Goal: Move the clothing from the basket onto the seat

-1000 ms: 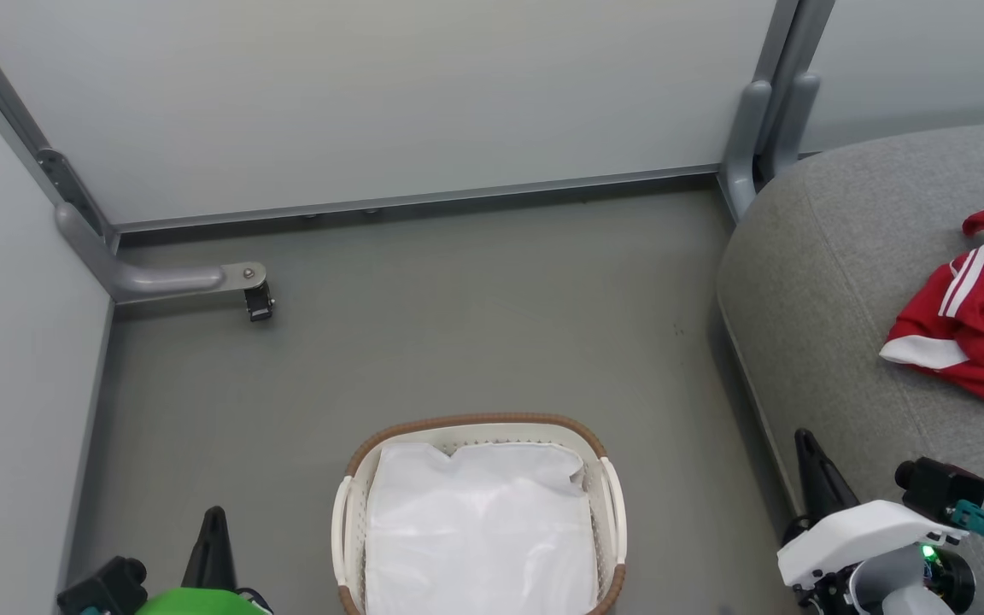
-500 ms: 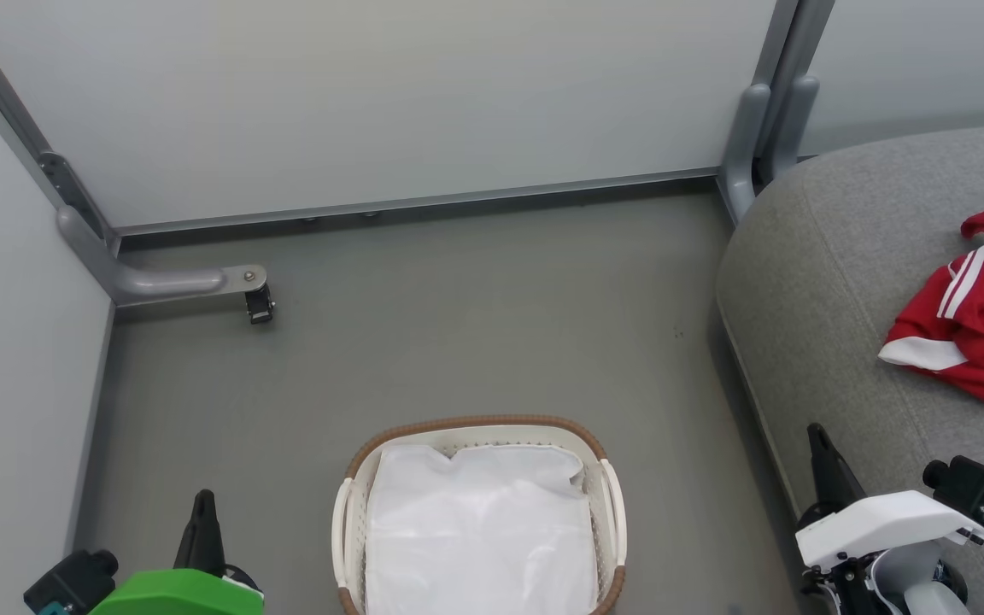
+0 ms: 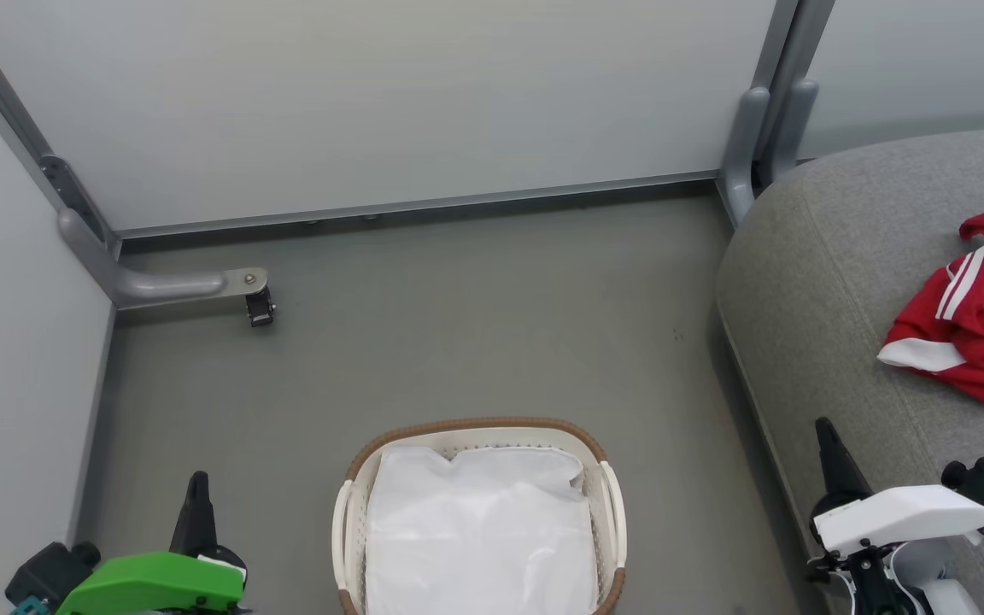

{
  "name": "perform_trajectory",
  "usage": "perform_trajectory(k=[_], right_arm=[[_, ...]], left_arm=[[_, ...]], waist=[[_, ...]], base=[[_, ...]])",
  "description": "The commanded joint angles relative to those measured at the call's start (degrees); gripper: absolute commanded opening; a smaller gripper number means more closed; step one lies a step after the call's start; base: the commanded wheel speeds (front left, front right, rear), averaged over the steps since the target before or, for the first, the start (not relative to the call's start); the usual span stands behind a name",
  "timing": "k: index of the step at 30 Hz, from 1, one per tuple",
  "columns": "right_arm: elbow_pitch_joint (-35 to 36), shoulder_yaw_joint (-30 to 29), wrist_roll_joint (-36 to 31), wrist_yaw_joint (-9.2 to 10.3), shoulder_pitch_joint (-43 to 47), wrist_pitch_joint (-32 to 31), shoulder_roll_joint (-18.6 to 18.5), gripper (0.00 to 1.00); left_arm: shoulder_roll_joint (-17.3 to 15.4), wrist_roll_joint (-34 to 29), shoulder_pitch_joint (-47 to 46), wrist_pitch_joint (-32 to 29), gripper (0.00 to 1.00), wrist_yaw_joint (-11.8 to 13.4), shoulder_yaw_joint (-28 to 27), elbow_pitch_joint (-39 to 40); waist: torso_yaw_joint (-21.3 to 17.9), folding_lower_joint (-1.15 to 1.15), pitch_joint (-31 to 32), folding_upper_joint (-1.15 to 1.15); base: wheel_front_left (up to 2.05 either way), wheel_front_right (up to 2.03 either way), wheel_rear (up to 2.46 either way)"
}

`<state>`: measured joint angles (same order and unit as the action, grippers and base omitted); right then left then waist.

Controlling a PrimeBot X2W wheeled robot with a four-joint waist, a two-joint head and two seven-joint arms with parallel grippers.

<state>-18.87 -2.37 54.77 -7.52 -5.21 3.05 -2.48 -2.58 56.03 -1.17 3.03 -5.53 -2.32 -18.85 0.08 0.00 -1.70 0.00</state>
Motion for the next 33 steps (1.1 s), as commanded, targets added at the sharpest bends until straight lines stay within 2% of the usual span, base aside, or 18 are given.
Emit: perform_trajectory(k=[1, 33], right_arm=[[0.9, -0.3, 1.7, 0.02, -0.9, -0.4, -0.3, 0.00], [3.1, -2.4, 20.3, 0.04, -1.2, -5.2, -0.4, 0.00]], left_arm=[[-0.3, 1.6, -1.6, -0.3, 0.00, -0.4, -0.5, 0.8], [-0.4, 19.7, -3.8, -5.2, 0.00, -1.2, -2.5, 3.0]], waist=[[0.0, 0.00, 0.0, 0.00], [0.0, 0.00, 0.7, 0.00]], base=[[0.00, 0.00, 0.00], [0.00, 0.00, 0.00]])
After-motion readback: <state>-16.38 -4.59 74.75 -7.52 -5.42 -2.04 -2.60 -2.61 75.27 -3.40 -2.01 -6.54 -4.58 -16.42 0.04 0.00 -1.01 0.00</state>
